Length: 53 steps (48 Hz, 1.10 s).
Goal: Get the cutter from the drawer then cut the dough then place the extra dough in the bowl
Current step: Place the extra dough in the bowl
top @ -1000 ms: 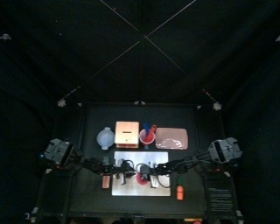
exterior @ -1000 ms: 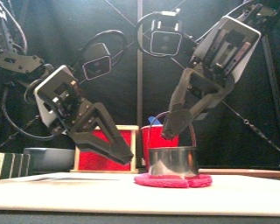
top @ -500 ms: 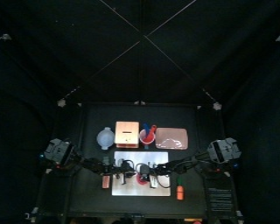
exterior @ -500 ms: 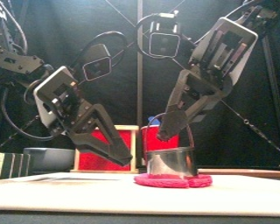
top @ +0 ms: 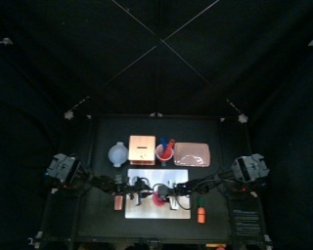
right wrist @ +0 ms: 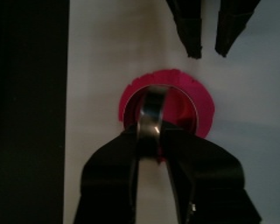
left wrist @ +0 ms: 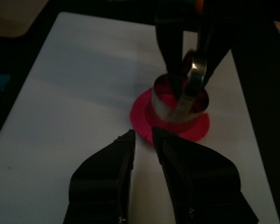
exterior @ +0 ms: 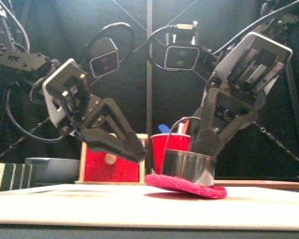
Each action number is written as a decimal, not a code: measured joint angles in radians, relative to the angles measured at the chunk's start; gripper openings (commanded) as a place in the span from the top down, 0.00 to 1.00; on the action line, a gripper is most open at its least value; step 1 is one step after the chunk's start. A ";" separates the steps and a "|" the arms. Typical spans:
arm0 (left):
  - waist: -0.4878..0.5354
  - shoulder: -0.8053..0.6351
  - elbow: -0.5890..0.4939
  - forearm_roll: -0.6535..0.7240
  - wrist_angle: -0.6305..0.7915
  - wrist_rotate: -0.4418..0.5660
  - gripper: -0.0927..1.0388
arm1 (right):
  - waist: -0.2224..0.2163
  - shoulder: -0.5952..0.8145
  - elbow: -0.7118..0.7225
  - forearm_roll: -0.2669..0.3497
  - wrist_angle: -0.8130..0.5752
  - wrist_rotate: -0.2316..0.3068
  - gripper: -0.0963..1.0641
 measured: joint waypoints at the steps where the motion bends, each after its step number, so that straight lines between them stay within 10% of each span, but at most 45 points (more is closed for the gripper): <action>1: -0.002 -0.005 0.000 0.005 -0.005 0.000 0.33 | 0.000 0.002 0.000 0.002 0.000 0.002 0.28; 53: -0.109 -0.005 -0.029 0.084 -0.060 0.060 0.32 | -0.014 -0.167 0.101 -0.049 -0.124 0.000 0.22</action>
